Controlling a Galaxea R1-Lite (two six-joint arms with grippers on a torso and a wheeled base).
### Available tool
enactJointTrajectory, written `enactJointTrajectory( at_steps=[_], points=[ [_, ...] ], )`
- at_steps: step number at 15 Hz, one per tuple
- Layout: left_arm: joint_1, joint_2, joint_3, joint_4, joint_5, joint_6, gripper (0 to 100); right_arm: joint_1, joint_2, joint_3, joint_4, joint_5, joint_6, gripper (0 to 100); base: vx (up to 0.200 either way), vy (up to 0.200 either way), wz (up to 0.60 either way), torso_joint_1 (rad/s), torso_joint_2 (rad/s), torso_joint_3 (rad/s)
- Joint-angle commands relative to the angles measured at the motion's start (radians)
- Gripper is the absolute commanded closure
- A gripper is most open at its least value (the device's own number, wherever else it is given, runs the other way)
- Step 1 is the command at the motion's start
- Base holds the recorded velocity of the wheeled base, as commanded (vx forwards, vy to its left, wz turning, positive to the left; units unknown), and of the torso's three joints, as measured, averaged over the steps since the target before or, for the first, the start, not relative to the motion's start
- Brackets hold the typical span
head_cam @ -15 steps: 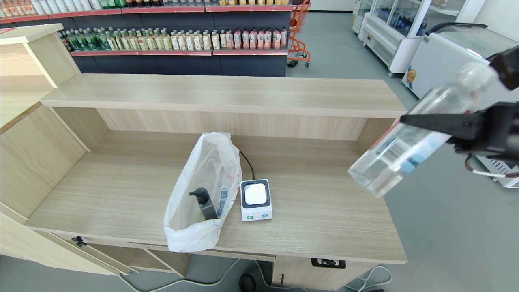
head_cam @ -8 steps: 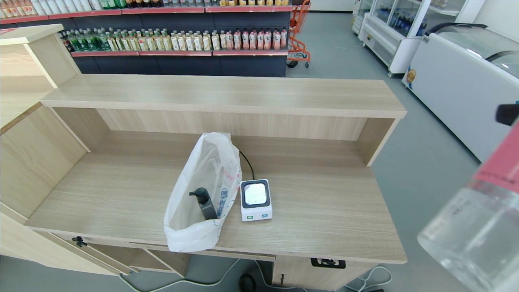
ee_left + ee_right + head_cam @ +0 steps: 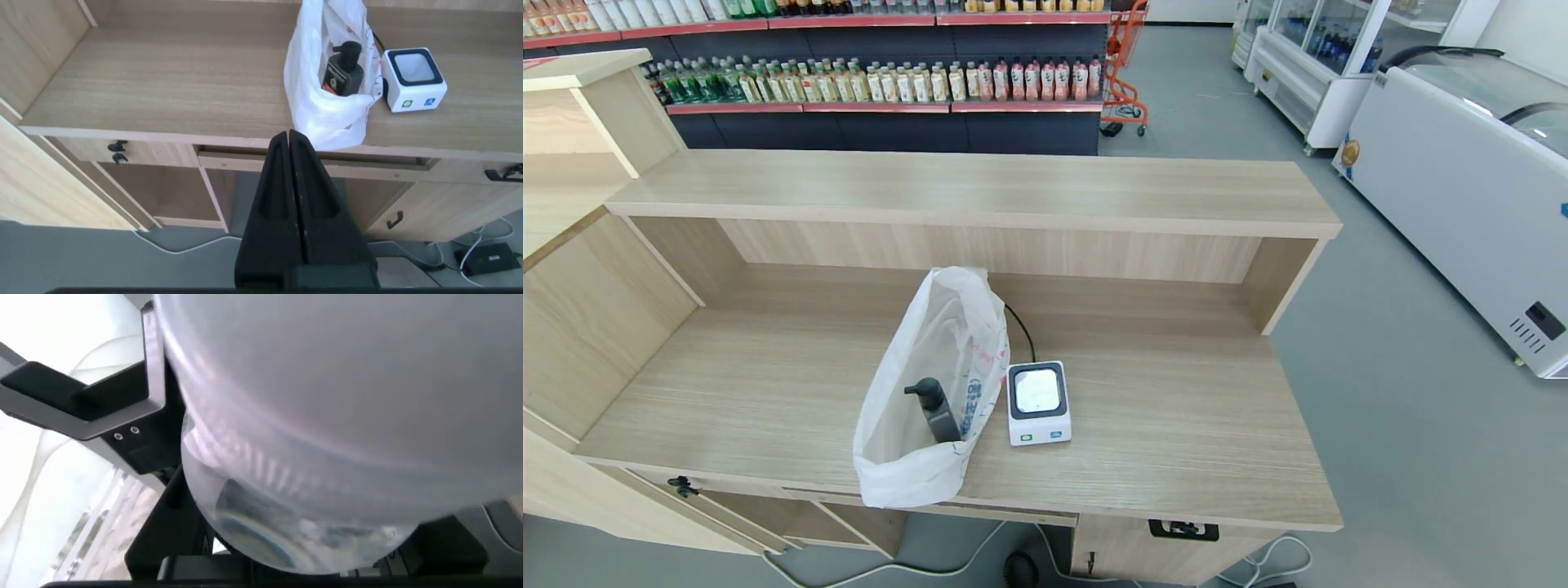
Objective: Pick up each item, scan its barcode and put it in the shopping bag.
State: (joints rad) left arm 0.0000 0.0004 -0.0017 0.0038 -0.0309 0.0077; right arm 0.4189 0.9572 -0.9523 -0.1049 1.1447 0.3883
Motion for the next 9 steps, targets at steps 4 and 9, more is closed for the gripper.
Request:
enactJointTrajectory(
  at_steps=[4, 9],
  points=[
    [0.000, 0.000, 0.000, 0.001, 0.000, 0.000, 100, 0.026, -0.032, 0.017, 0.013, -0.002, -0.023, 100, 0.000, 0.000, 0.00, 0.000, 0.00, 0.000],
    [0.000, 0.000, 0.000, 0.001, 0.000, 0.000, 100, 0.020, -0.061, 0.056, 0.021, -0.011, -0.023, 100, 0.000, 0.000, 0.00, 0.000, 0.00, 0.000]
  ],
)
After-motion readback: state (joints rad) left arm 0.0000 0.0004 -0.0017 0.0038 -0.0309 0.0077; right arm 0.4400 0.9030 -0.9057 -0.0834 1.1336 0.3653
